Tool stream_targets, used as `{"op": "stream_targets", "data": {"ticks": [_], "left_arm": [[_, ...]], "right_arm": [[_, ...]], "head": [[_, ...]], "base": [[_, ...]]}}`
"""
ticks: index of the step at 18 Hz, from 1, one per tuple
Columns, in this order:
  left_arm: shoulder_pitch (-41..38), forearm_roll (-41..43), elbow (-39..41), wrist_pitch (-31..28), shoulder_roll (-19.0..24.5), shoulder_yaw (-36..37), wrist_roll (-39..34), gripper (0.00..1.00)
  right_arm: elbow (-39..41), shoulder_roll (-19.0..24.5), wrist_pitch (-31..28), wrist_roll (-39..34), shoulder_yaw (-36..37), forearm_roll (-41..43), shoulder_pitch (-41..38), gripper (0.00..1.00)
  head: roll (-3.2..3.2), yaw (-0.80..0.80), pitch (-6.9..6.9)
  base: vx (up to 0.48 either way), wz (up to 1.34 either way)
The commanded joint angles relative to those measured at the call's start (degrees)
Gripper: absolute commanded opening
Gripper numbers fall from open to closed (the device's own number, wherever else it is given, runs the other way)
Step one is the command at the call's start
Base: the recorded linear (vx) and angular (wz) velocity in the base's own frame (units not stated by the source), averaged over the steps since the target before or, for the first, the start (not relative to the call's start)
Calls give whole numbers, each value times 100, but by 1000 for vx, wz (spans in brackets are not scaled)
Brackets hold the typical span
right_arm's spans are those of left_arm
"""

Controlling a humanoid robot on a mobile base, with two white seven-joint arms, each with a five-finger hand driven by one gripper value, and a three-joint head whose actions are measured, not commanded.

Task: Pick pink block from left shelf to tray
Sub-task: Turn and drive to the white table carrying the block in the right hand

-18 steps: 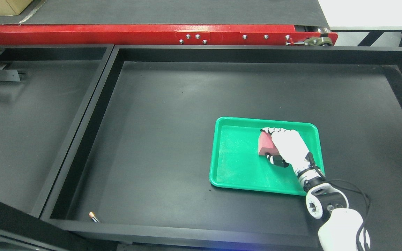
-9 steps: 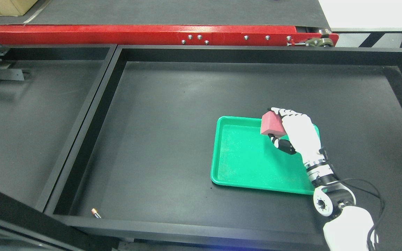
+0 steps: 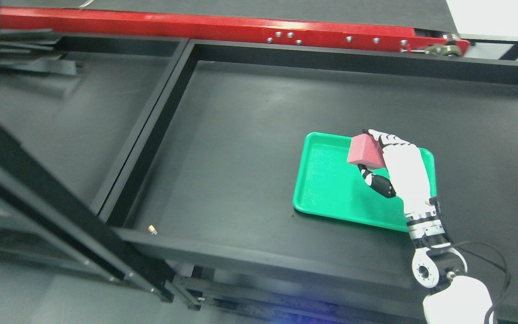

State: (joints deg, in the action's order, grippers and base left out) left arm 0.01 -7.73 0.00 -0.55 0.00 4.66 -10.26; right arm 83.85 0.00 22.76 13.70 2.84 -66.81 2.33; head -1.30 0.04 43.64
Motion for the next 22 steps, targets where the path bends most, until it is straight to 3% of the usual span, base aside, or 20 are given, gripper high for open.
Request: {"op": "stream_targets", "data": {"ticks": [1,22], "left_arm": [[166,0,100,2,100,0,-3,100],[175,0,100,2,100,0,-3,100]], "right_arm": [[359,-100,9,10,129,185,-198,3],[553,-228,255,10,419,968,-655,3]], "head": [[0,0,0],[0,0,0]], "base": [[-167,349],[-205,762]]}}
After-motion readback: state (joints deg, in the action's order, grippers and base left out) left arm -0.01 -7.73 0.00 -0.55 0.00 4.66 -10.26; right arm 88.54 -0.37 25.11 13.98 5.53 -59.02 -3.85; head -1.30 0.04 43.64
